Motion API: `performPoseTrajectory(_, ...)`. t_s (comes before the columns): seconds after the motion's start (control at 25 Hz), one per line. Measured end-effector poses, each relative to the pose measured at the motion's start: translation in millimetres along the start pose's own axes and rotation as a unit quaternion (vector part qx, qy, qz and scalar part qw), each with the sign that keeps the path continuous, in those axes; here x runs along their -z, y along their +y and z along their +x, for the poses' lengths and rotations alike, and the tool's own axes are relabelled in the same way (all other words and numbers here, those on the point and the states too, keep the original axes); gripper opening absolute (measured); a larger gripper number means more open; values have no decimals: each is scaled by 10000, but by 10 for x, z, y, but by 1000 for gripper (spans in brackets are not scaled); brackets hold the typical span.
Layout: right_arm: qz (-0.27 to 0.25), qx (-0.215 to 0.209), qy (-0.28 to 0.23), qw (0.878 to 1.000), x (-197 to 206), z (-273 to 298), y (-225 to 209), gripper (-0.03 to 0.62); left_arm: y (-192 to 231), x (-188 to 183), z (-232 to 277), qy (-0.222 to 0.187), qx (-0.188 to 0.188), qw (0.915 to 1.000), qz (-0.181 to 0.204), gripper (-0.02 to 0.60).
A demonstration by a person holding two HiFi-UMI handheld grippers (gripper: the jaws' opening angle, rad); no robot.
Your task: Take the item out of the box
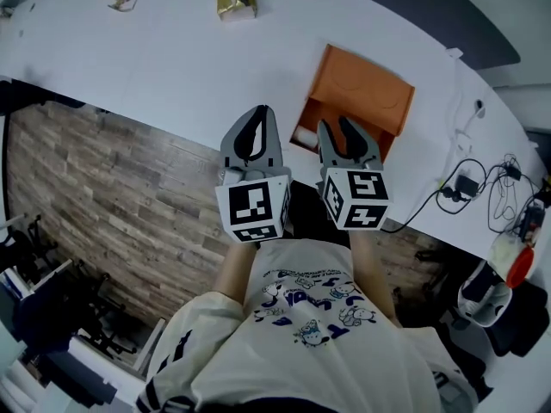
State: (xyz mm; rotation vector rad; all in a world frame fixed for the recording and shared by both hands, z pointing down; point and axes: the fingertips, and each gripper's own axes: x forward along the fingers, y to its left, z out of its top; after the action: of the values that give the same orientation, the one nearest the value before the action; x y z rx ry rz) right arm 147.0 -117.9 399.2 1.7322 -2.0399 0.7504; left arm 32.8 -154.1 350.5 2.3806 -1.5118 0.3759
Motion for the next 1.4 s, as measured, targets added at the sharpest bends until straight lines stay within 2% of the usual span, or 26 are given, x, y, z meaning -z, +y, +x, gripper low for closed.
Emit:
performPoseTrajectory(0.36,-120,-391,458,9981,124,287,-54,143,51,171,210,326,-193,9993,-61,23)
performPoseTrajectory(0.68,-332,-872,889,9917,269,463,-66,150,52,335,341,565,-372,9976,-127,23)
performPoseTrajectory(1.08,-631,-1352,1393,9790,514,602,20,164,62,549,378,826,-499,9951,-228,23)
performPoseTrajectory(1.4,-993,-1683,1850,9631,728,651,139,170,104,683,396,981,-459,9938,-266,23)
